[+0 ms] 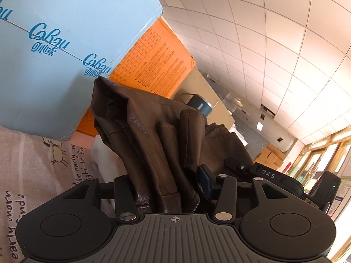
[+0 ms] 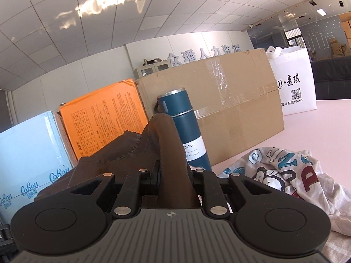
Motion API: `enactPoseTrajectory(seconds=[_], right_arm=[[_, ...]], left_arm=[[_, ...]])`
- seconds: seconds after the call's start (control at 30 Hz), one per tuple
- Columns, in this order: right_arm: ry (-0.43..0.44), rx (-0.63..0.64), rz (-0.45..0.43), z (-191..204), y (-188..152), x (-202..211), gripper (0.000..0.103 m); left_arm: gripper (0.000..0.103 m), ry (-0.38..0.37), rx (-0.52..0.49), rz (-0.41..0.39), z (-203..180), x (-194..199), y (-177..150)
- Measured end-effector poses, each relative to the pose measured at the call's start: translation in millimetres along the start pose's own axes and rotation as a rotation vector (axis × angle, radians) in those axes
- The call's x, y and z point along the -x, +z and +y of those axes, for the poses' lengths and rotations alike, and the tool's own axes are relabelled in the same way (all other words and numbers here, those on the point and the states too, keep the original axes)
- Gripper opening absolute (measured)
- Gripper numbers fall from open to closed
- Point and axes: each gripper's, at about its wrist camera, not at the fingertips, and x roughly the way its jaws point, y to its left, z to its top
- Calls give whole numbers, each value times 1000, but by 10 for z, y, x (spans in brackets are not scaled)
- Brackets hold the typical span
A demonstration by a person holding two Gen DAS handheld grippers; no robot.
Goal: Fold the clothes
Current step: 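Lift the folded brown coat up with both grippers and carry it, then lower the folded coat onto the sheet and open both grippers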
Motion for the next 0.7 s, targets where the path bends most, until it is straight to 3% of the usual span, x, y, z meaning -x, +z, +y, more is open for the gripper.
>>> enactPoseTrajectory(seconds=[0.13, 0.3, 0.57, 0.7], right_arm=[[-106, -2, 4, -88, -46, -98, 16], [-202, 15, 17, -154, -138, -214, 18], [-254, 82, 4, -160, -289, -235, 27], [-194, 13, -81, -129, -205, 45, 46]], left_arm=[[74, 50, -23, 0, 20, 70, 16], [87, 70, -43, 17, 46, 236, 4], [94, 168, -60, 56, 99, -51, 10], [94, 213, -60, 69, 135, -172, 16]])
